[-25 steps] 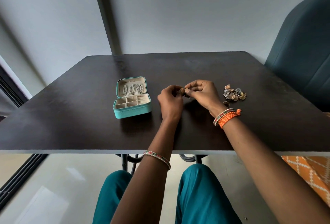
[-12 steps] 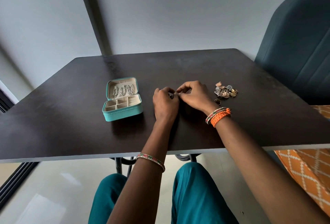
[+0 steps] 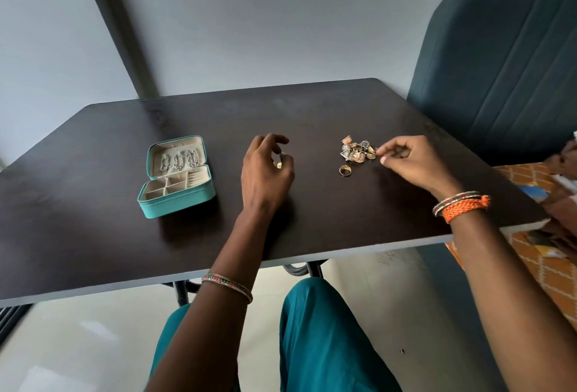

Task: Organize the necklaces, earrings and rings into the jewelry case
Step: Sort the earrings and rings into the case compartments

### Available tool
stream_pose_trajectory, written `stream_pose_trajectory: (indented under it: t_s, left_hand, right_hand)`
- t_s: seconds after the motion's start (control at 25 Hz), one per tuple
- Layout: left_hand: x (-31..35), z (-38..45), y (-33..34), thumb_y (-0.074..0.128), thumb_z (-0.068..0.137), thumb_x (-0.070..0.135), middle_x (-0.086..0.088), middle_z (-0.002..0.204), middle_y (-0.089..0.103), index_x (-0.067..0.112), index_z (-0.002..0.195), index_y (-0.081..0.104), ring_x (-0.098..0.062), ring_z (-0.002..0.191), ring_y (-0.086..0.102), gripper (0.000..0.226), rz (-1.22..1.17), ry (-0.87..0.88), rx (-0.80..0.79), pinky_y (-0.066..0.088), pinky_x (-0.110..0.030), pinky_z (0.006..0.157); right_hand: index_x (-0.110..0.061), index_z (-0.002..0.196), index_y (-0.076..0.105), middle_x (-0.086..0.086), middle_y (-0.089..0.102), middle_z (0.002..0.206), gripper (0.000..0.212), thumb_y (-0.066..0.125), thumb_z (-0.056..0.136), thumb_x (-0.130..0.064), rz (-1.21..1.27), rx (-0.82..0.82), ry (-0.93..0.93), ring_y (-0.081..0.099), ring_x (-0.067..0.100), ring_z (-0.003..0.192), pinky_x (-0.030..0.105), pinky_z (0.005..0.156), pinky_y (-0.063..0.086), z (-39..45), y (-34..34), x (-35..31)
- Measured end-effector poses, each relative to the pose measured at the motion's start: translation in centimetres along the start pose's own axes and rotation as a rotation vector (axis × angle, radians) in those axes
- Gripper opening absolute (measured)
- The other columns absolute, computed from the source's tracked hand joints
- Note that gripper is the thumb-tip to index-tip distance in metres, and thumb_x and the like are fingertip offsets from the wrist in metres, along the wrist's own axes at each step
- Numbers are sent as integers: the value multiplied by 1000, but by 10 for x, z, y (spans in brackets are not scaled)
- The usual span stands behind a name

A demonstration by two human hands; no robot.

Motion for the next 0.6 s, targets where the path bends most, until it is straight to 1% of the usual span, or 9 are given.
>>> stream_pose_trajectory:
  t_s: [0.08, 0.16, 0.24, 0.32, 0.4, 0.44, 0.52, 0.56, 0.6]
  left_hand:
    - [-1, 1, 1, 52, 74, 17, 10, 86, 53, 24, 95, 65, -13, 72, 58, 27, -22, 39, -16, 55, -38, 63]
    - [-1, 0, 1, 50, 72, 17, 10, 84, 53, 22, 93, 67, -12, 72, 57, 27, -31, 70, -26, 55, -38, 64]
    - [0, 0, 1, 51, 72, 15, 8, 84, 56, 21, 90, 68, -10, 72, 55, 26, -29, 84, -20, 53, -37, 67]
    - [0, 0, 0, 50, 71, 16, 8, 84, 56, 21, 89, 68, -9, 73, 54, 26, -35, 81, -13, 53, -38, 67]
    - [0, 0, 1, 50, 73, 17, 12, 81, 55, 22, 89, 68, -10, 75, 56, 25, -51, 94, -19, 55, -38, 65]
    - [0, -1, 2, 51, 75, 18, 14, 81, 55, 22, 89, 68, -11, 75, 57, 22, -72, 103, -26, 55, -39, 64]
    - [4, -5, 4, 54, 84, 22, 15, 79, 59, 21, 88, 70, -13, 73, 60, 16, -134, 99, -47, 54, -37, 65]
    - [8, -9, 5, 56, 88, 26, 12, 78, 64, 20, 88, 71, -12, 71, 60, 16, -177, 69, -75, 52, -34, 65]
    - [11, -12, 7, 56, 91, 33, 5, 76, 68, 20, 87, 72, -11, 68, 59, 21, -231, 23, -117, 49, -31, 63]
  right_hand:
    - [-18, 81, 69, 4, 68, 79, 16, 68, 79, -2, -20, 3, -8, 56, 4, 65, 20, 67, 46, 1, 5, 5]
    - [-17, 81, 69, 3, 66, 74, 12, 70, 78, -5, -41, 47, -13, 55, 4, 63, 23, 66, 45, 5, 10, 5]
    - [-18, 79, 70, 1, 65, 70, 8, 71, 77, -11, -108, 84, -33, 55, 7, 61, 27, 66, 47, 9, 13, 3]
    - [-19, 77, 70, 1, 66, 70, 3, 71, 78, -17, -200, 71, -39, 60, 14, 66, 30, 68, 51, 10, 15, 0]
    - [-18, 75, 71, 1, 67, 72, 5, 71, 80, -18, -236, 67, -10, 63, 16, 71, 31, 70, 52, 9, 15, -4]
    - [-17, 76, 71, 0, 67, 73, 5, 71, 81, -18, -202, 83, 10, 62, 15, 72, 29, 70, 51, 7, 15, -7]
    - [-15, 79, 72, -4, 65, 71, 4, 70, 82, -15, -7, 105, 40, 58, 6, 66, 24, 64, 46, -3, 15, -21]
    - [-14, 79, 72, -6, 62, 67, 4, 69, 83, -14, 137, 72, 57, 53, 1, 60, 19, 58, 42, -10, 18, -33]
    - [-16, 77, 71, -7, 59, 64, 8, 68, 84, -13, 274, 6, 70, 49, 0, 54, 17, 52, 37, -18, 22, -48]
Point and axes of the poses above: each hand's wrist, its own z-axis towards the middle knuckle, its own y-axis out of the palm, x = y × z, the point moved 2 cm from there along z, towards the middle knuckle
